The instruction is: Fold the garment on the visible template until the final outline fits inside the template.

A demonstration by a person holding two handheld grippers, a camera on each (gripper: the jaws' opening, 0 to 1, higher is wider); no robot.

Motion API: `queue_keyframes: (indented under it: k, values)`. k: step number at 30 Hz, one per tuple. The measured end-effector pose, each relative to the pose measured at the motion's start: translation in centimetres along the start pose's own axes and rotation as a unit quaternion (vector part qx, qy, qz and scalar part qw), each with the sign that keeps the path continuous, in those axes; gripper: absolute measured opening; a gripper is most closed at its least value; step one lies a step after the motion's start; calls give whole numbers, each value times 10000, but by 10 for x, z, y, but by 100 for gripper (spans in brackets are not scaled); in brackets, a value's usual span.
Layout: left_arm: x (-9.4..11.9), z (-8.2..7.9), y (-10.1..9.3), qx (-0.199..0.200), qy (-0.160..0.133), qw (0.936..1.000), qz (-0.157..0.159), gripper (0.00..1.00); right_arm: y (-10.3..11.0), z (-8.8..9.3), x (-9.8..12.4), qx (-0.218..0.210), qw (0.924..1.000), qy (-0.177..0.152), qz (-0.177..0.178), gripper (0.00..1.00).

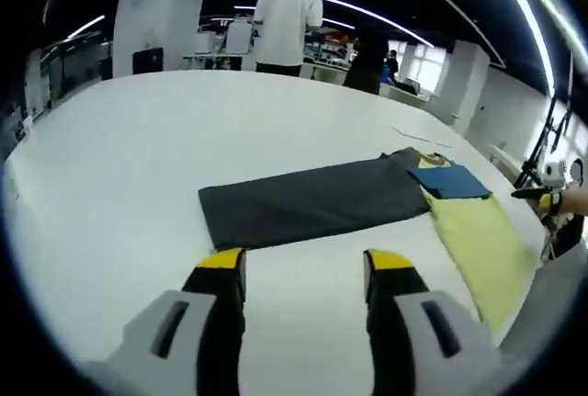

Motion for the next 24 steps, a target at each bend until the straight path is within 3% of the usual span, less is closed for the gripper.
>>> queue_keyframes:
  k: [3,5,8,13,14,17,20,21,24]
  values:
    - [-4,0,15,193,30,9996,-208,46,0,3,4,-11,10000,13,19,98]
    - [-8,-2,18,432,-26,9990,-124,44,2,6,8,-131,9999,13,-94,97]
    - [-19,-4,36,693,19,9975,-142,39,0,10,15,-121,9999,-42,19,97]
    - [-28,1,59,1232,179,9909,-503,32,-1,19,26,-236,9997,-73,81,96]
    - [-28,-4,61,1251,18,9908,-514,30,-3,21,28,-270,9996,-57,117,96]
    - [-31,-5,60,1303,28,9905,-439,25,-3,23,31,-341,9993,-119,128,96]
    - [-37,-1,59,1368,119,9899,-364,2,2,27,27,-339,9993,-92,104,96]
    - [-40,-2,63,1723,-72,9845,-329,1,3,27,27,-336,9993,-100,101,96]
    - [-41,-2,64,1775,-86,9834,-373,0,5,32,26,-339,9994,-76,90,95]
Point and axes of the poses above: the point that each gripper's makers call its tool centre point, and the gripper's own axes: x roughly backward along the fingers, y roughly to its left, z roughly out of its underside, the point moved 2 cm from there along x, roughly backward along the fingers, and after that the axes turned 12 degrees about y, right-handed, at the moved point
